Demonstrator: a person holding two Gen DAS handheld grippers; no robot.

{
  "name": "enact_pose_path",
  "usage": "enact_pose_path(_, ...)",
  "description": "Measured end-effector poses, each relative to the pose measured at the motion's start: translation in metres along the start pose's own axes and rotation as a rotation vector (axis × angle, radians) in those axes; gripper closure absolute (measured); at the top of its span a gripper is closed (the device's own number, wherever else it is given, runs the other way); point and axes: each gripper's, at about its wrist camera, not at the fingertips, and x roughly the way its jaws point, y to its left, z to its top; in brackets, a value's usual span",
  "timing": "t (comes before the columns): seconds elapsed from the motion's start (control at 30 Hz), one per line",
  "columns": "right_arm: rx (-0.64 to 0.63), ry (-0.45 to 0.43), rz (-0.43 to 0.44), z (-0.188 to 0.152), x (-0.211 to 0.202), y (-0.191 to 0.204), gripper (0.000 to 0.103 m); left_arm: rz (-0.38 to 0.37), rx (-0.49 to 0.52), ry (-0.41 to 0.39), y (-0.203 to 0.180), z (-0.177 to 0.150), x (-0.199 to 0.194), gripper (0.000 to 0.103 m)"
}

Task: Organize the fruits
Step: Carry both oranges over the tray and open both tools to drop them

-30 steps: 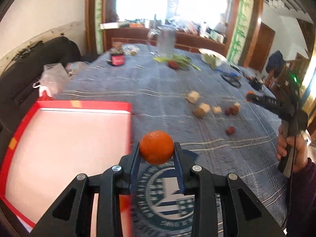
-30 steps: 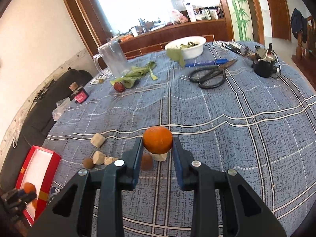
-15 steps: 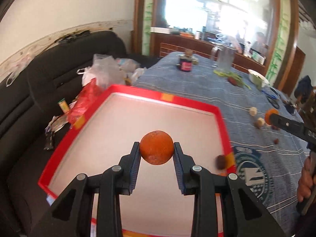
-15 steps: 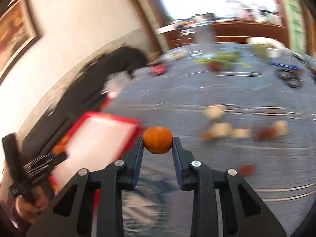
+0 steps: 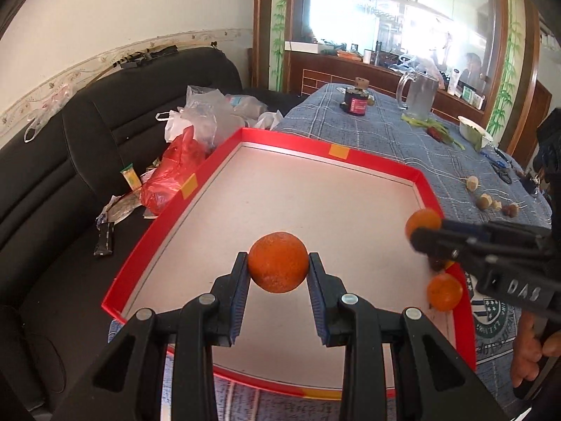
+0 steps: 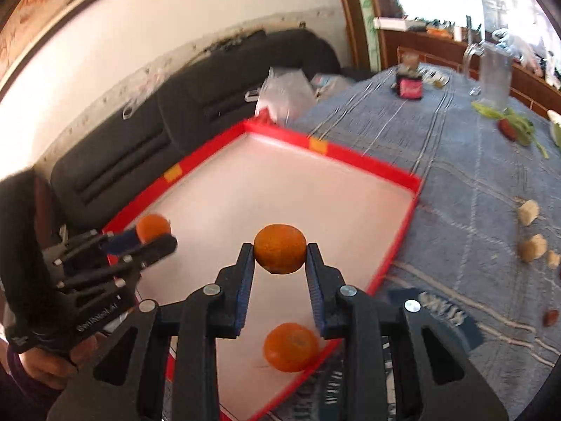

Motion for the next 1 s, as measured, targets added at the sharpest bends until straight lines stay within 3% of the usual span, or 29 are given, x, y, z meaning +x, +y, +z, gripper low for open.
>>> enact_pose_path(0.53,-0.041,0.090,-0.069,-0.010,0.025,0.007,0.070,0.027,0.005,0.054,0.000,-0.005,0.016,0.070)
enact_pose_path(0.57,-0.043,0.087,-0.069,-0.010,0.025,0.007,0.070,0.032,0.008,0.055,-0.001,-0.005,0.016,0.068)
enact_pose_path(0.63,-0.053,0.097,-0.075,-0.010,0.025,0.008,0.070,0.046,0.010,0.057,-0.001,-0.004,0.016,0.050)
enact_pose_path(0.7,-0.060,0.109,-0.086,-0.010,0.026,0.007,0.064,0.062,0.011,0.052,-0.001,-0.004,0.014,0.038)
enact_pose_path(0.73,-0.058,0.114,-0.085,-0.010,0.026,0.006,0.055,0.069,0.010,0.054,-0.001,-0.004,0.014,0.030)
enact_pose_path(0.77,-0.052,0.119,-0.078,-0.009,0.025,0.004,0.048,0.076,0.009,0.060,-0.001,-0.004,0.015,0.027)
enact_pose_path(1.0,-0.009,0.040,-0.027,-0.003,-0.006,-0.014,0.042,0.102,0.023,0.104,-0.007,-0.006,0.022,0.023)
